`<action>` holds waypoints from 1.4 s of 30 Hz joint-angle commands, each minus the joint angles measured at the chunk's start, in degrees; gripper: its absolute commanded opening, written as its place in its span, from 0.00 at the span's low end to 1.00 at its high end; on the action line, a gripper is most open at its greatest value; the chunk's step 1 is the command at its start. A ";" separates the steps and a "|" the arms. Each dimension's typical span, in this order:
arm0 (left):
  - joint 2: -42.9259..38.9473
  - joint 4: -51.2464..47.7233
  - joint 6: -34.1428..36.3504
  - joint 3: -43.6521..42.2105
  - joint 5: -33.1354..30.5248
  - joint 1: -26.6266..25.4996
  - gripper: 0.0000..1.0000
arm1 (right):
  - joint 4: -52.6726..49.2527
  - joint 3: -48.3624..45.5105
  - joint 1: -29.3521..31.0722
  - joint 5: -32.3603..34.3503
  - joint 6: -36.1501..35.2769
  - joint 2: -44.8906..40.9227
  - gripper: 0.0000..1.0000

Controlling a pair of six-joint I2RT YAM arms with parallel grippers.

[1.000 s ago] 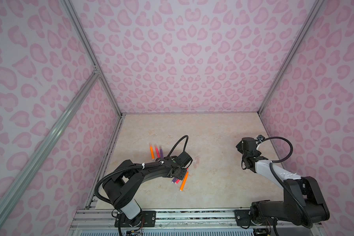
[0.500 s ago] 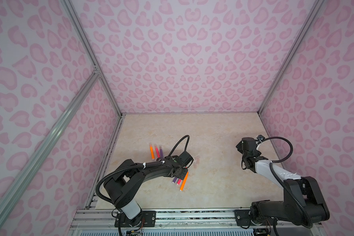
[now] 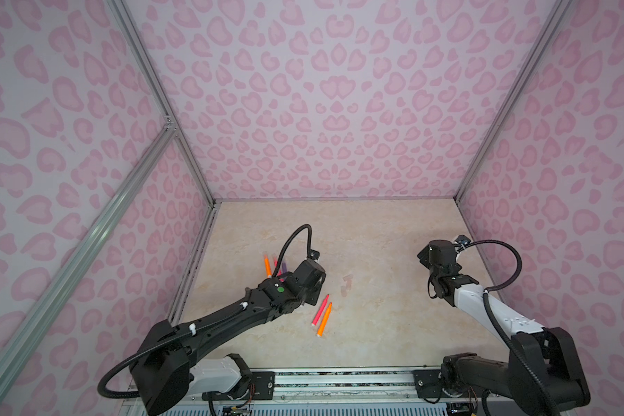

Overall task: Insert the pens into the pen caps
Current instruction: 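Lift the purple marker upright with the left gripper while the right gripper moves in, then bring the right gripper to the purple marker tip while the left gripper holds it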

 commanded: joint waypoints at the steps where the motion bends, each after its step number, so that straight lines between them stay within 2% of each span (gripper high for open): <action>1: -5.82 10.06 1.07 2.22 4.72 0.00 0.03 | -2.52 1.30 5.78 -3.24 0.68 -5.76 0.85; 5: -12.91 31.55 4.92 -5.95 12.74 -0.06 0.03 | 2.42 0.27 16.12 -8.20 0.69 -12.62 0.87; 8: -15.42 41.75 9.78 -12.28 19.22 -0.12 0.03 | 4.73 0.38 25.05 -8.34 0.36 -14.58 0.87; 12: -18.34 45.07 11.79 -17.94 21.27 -0.09 0.03 | 9.09 0.87 36.39 -7.67 -1.54 -14.27 0.84; 18: -21.11 44.88 12.85 -19.61 22.04 -0.18 0.03 | 16.62 1.07 45.52 -9.41 -0.17 -9.70 0.77; 23: -19.79 43.80 13.05 -18.84 21.11 -0.27 0.03 | 17.37 3.44 50.12 -9.19 -0.39 -6.10 0.74; 29: -19.39 44.05 12.97 -18.85 20.84 -0.27 0.03 | 18.04 4.11 51.87 -8.53 -0.82 -4.88 0.72; 42: -18.40 43.00 13.51 -17.84 23.35 -0.43 0.03 | 15.40 8.95 51.95 -6.67 0.35 0.55 0.44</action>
